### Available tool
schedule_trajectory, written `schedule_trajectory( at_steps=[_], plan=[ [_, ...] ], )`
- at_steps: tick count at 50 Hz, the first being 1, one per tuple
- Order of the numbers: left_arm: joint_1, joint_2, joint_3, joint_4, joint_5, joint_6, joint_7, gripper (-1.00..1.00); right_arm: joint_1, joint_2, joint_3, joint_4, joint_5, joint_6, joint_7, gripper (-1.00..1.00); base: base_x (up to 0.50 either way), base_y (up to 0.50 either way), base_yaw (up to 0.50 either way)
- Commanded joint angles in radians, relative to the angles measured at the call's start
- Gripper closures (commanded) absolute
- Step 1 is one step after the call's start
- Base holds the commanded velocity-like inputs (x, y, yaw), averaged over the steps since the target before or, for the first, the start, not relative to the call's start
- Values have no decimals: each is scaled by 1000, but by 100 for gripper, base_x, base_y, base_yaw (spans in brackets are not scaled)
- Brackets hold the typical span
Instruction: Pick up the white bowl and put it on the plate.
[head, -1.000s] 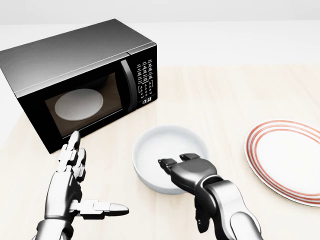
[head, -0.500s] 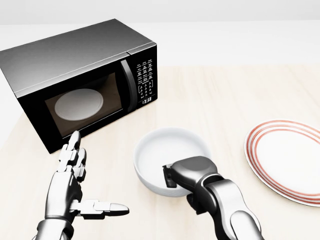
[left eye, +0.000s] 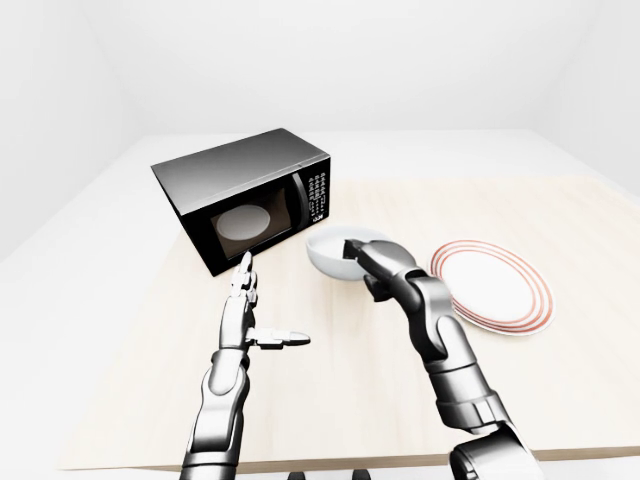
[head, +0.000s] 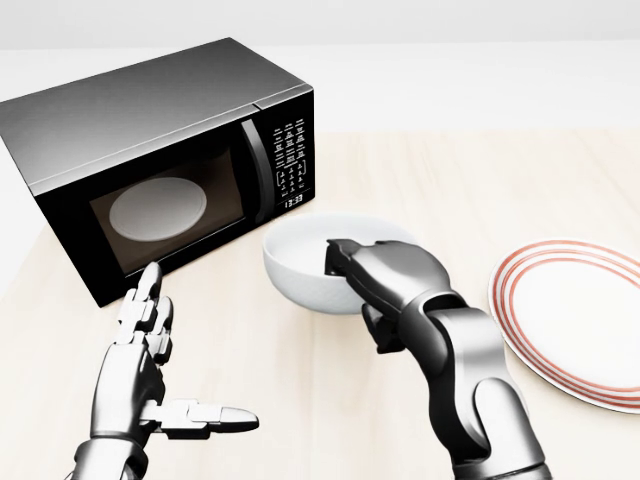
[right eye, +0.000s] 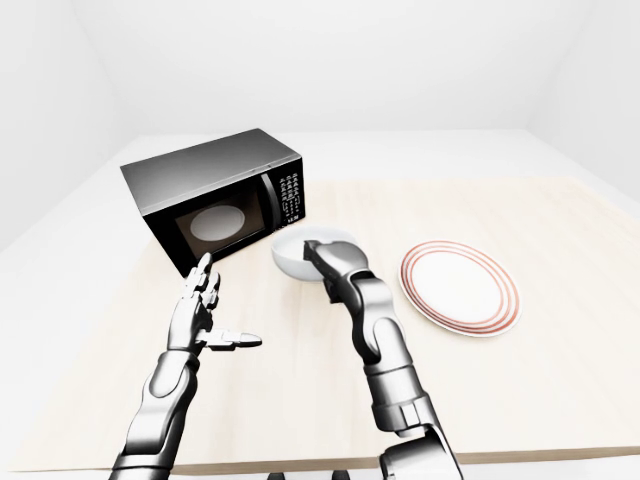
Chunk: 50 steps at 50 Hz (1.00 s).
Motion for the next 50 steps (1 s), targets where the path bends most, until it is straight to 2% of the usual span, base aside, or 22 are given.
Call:
schedule_trajectory(
  at_steps=[1, 11, 18, 29, 34, 43, 50],
  plan=[
    [1, -1, -2, 0, 1, -1, 0, -100, -45, -3, -16, -60, 11, 41, -44, 100, 0, 0, 0],
    [4, -1, -3, -9, 2, 5, 1, -100, -46, -12, -21, -52, 2, 36, -74, 100, 0, 0, 0],
    [1, 0, -1, 3, 1, -5, -1, -100, -63, -42, -35, -11, -43, 27, -150, 100, 0, 0, 0],
    [0, -1, -2, 2, 3, -1, 1, -100, -82, -89, -54, 41, -127, 10, -224, 100, 0, 0, 0],
    [-4, 0, 0, 13, 2, -7, 2, -100, -95, -113, -67, 74, -173, 17, -276, 100, 0, 0, 0],
    [-3, 0, 0, 12, 4, -9, 3, -100, -80, -133, -86, 88, -187, 15, -300, 100, 0, 0, 0],
    [-3, 0, -1, 11, 5, -8, 4, -100, -84, -158, -109, 109, -171, 30, -326, 100, 0, 0, 0]
  ],
)
